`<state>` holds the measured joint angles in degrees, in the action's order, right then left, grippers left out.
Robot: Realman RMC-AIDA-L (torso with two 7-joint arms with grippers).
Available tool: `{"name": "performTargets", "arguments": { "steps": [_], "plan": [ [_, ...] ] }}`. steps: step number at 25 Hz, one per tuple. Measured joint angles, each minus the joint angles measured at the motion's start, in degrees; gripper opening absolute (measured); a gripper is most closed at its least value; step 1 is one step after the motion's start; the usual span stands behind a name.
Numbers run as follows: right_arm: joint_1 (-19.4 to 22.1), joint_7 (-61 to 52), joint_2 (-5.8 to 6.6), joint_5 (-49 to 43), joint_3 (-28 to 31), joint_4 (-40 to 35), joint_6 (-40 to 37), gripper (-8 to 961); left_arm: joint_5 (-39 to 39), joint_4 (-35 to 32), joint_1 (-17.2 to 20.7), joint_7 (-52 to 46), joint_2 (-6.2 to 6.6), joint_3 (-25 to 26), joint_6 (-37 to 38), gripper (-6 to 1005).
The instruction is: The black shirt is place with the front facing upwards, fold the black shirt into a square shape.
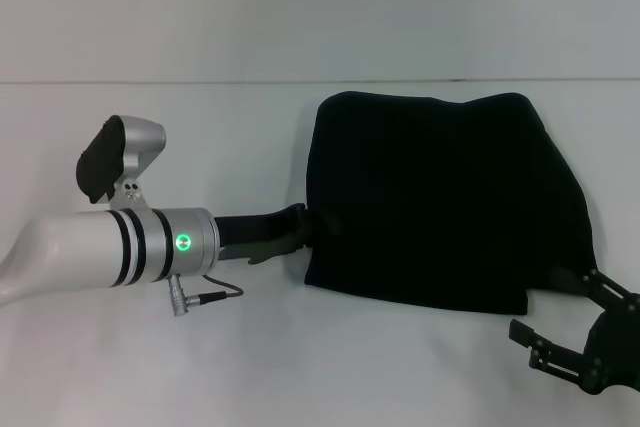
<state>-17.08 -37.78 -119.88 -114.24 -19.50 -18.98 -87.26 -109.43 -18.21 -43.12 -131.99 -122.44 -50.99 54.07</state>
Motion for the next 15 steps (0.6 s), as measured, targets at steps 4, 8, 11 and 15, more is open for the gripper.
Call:
{"name": "performTargets", "arguments": {
  "steps": [4,8,11,15],
  "plan": [
    [0.04,-0.01,0.0,0.06,-0.01,0.0,-0.02,912,-0.15,-0.03,0.03,0.15,0.03,-0.03,-0.11,417],
    [0.04,-0.02,0.0,0.09,0.04,0.0,-0.02,912,0.11,-0.07,0.2,1.93,0.0,0.16,0.43,326],
    [-0.02,-0.01,0.0,0.17,0.06,0.0,0.02,912,1.05,-0.07,0.69,2.91,-0.03,0.7,1.29,192],
    [-0.28,0.06,0.0,0.2,0.15,0.0,0.31,912,4.11,0.11,2.46,7.16,0.13,3.62,5.39,57]
  ]
}}
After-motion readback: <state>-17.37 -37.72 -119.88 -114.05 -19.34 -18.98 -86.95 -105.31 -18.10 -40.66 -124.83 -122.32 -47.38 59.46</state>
